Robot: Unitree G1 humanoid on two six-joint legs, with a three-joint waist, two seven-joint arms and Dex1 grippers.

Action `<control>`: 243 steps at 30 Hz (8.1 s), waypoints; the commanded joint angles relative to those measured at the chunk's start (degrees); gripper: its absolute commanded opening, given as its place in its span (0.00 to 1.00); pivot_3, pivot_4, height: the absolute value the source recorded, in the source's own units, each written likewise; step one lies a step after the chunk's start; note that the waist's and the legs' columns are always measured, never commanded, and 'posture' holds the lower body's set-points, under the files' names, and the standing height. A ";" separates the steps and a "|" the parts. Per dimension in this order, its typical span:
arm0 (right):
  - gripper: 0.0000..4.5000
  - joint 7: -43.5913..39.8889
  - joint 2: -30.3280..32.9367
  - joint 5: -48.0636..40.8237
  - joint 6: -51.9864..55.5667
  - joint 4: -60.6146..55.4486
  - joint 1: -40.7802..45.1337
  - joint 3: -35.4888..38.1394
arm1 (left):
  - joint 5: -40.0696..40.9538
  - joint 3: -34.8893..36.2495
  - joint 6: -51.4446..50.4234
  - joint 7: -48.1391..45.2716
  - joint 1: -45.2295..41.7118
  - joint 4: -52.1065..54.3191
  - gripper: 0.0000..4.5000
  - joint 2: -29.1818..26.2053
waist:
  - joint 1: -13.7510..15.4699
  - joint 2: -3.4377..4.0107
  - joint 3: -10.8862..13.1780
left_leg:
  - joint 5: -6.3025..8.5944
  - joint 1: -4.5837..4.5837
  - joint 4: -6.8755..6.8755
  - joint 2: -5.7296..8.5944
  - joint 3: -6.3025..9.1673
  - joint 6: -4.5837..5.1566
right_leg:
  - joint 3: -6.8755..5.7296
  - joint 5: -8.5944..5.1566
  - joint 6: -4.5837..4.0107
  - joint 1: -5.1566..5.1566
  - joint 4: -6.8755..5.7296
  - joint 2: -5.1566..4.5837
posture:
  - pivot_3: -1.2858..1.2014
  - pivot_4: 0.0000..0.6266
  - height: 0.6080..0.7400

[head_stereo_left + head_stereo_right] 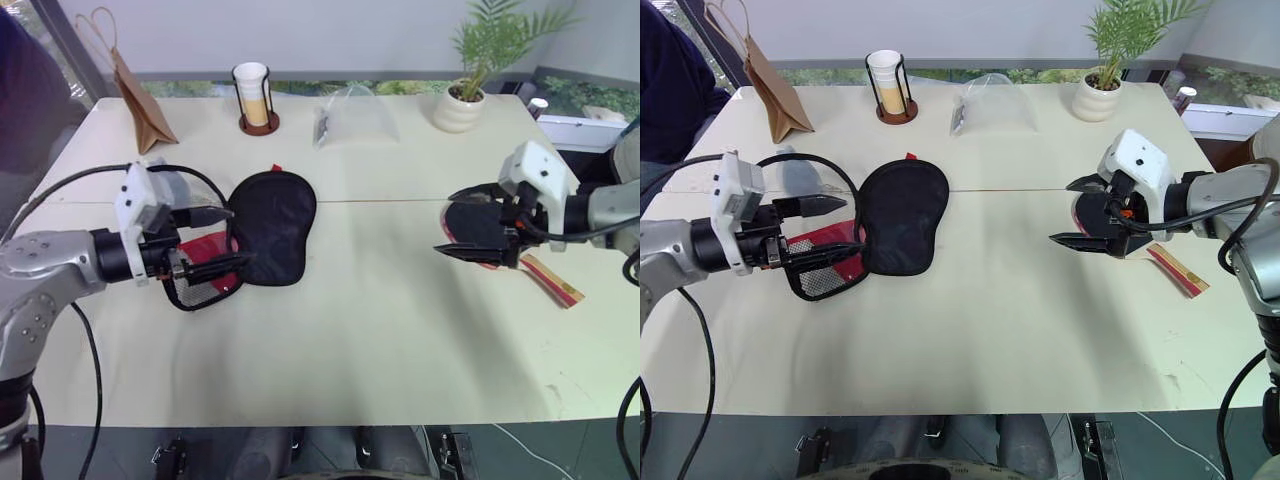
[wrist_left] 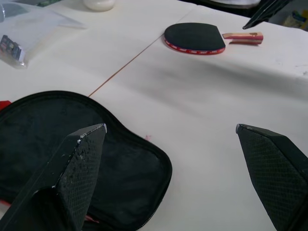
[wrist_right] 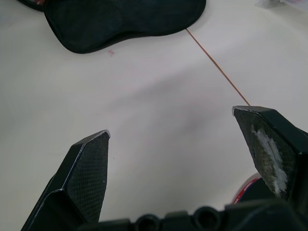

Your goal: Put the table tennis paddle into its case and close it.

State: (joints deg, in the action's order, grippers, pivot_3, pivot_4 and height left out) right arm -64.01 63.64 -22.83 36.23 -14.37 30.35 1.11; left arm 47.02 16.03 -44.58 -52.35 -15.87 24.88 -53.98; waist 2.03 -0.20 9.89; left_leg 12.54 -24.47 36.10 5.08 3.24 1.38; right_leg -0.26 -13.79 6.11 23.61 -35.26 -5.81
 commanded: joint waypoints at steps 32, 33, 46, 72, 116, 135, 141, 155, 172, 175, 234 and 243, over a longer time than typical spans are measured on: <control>0.99 3.76 -6.00 -0.34 3.97 -1.27 2.53 -1.88 | 2.91 0.85 -1.70 -0.51 -3.38 -0.86 1.00 -0.17 | -0.08 -0.02 -0.01 | 0.00 0.00 0.01 0.00 0.00 0.01 | 0.00 0.00 0.00 -0.01 0.00 0.00 | 0.52 0.24 0.95; 0.99 5.27 -8.53 -0.39 6.12 -1.16 3.86 -3.75 | 2.56 0.78 -1.38 -0.74 -3.66 -1.68 1.00 -0.13 | -0.24 -0.02 -0.01 | 0.00 0.03 0.03 -0.01 0.00 0.00 | 0.00 0.00 0.00 -0.02 -0.03 0.03 | 0.52 0.24 0.95; 0.99 22.15 -38.30 6.74 19.22 10.23 16.05 -20.54 | -1.62 3.18 1.54 -5.87 -2.18 -6.88 1.00 -4.57 | -2.57 -0.10 -0.01 | -0.20 -0.05 -0.14 -0.01 0.03 -0.05 | 0.08 0.10 -0.09 0.65 -0.63 0.13 | 0.52 0.24 0.95; 0.82 28.85 -63.22 19.87 8.06 42.43 20.73 -28.61 | -1.34 5.52 1.48 -3.02 1.01 -2.76 1.00 -3.97 | -4.75 -0.13 -0.04 | -0.48 0.33 -0.43 -0.08 0.10 -0.53 | 0.08 0.18 -0.12 0.77 -1.05 0.36 | 0.52 0.24 0.95; 0.01 7.17 -21.97 15.33 14.39 4.46 6.13 -20.52 | -3.11 -0.24 3.48 -3.18 -2.90 -4.44 1.00 -1.40 | -2.58 -0.39 0.09 | -0.39 0.00 -0.17 -0.15 0.06 -0.34 | 0.08 0.02 -0.36 0.60 -0.85 0.26 | 0.52 0.24 0.95; 0.29 7.45 -15.07 16.00 11.58 10.18 3.29 -16.82 | -4.73 -4.05 4.70 -4.01 -4.59 -4.99 1.00 0.87 | -2.64 -0.38 0.11 | -0.39 0.00 -0.16 -0.13 0.06 -0.32 | 0.09 0.02 -0.37 0.52 -0.85 0.24 | 0.52 0.24 0.95; 0.99 7.50 -13.29 14.30 13.32 7.99 4.83 -13.07 | -5.17 -4.79 4.69 -4.47 -5.01 -5.18 1.00 1.43 | -2.52 -0.36 0.12 | -0.39 -0.01 -0.11 -0.11 0.06 -0.32 | 0.09 0.02 -0.36 0.49 -0.84 0.23 | 0.52 0.24 0.95; 1.00 8.22 0.72 11.02 15.25 4.44 -6.44 5.00 | -6.70 -7.02 6.32 -6.76 -6.84 -7.49 1.00 3.43 | -1.43 -0.32 0.15 | -0.38 -0.03 -0.10 -0.12 0.05 -0.31 | 0.08 0.00 -0.40 0.48 -0.79 0.20 | 0.52 0.24 0.95; 1.00 7.33 0.37 15.96 0.61 33.80 -5.29 0.92 | -8.30 -11.97 6.43 -8.80 -10.35 -7.39 1.00 6.14 | -1.53 -0.29 0.16 | -0.39 -0.03 -0.06 -0.13 0.01 -0.29 | 0.09 0.00 -0.40 0.46 -0.80 0.23 | 0.52 0.24 0.95; 1.00 6.07 -0.61 16.07 -0.71 39.26 -3.53 -0.02 | -8.33 -11.97 6.18 -8.59 -10.49 -7.18 1.00 6.30 | -1.51 -0.29 0.16 | -0.39 -0.02 -0.04 -0.13 0.01 -0.29 | 0.09 0.00 -0.40 0.43 -0.80 0.24 | 0.52 0.24 0.95; 0.42 45.90 -34.52 -2.79 56.27 -18.37 -2.39 0.76 | -11.32 -15.32 7.25 -11.44 -13.79 -10.22 1.00 9.69 | -1.64 -0.21 0.17 | -0.41 -0.07 0.00 -0.05 0.11 -0.27 | 0.07 0.11 -0.22 0.51 -0.93 0.24 | 0.52 0.24 0.95; 0.99 44.87 -33.37 -5.36 56.27 -17.94 -0.04 1.26 | -10.98 -13.51 6.63 -10.81 -12.06 -9.37 1.00 7.66 | -1.76 -0.20 0.17 | -0.41 -0.06 -0.01 -0.06 0.11 -0.27 | 0.07 0.11 -0.22 0.51 -0.93 0.24 | 0.52 0.24 0.95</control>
State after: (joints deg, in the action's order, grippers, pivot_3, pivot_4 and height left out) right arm -18.05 28.85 -26.78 92.11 -31.16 27.93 0.49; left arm 35.55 0.19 -38.21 -63.35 -27.82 14.07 -45.18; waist 0.27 -0.40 10.06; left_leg 12.14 -24.53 36.10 5.03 3.35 1.11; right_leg -0.19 -13.68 5.90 24.11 -36.20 -5.57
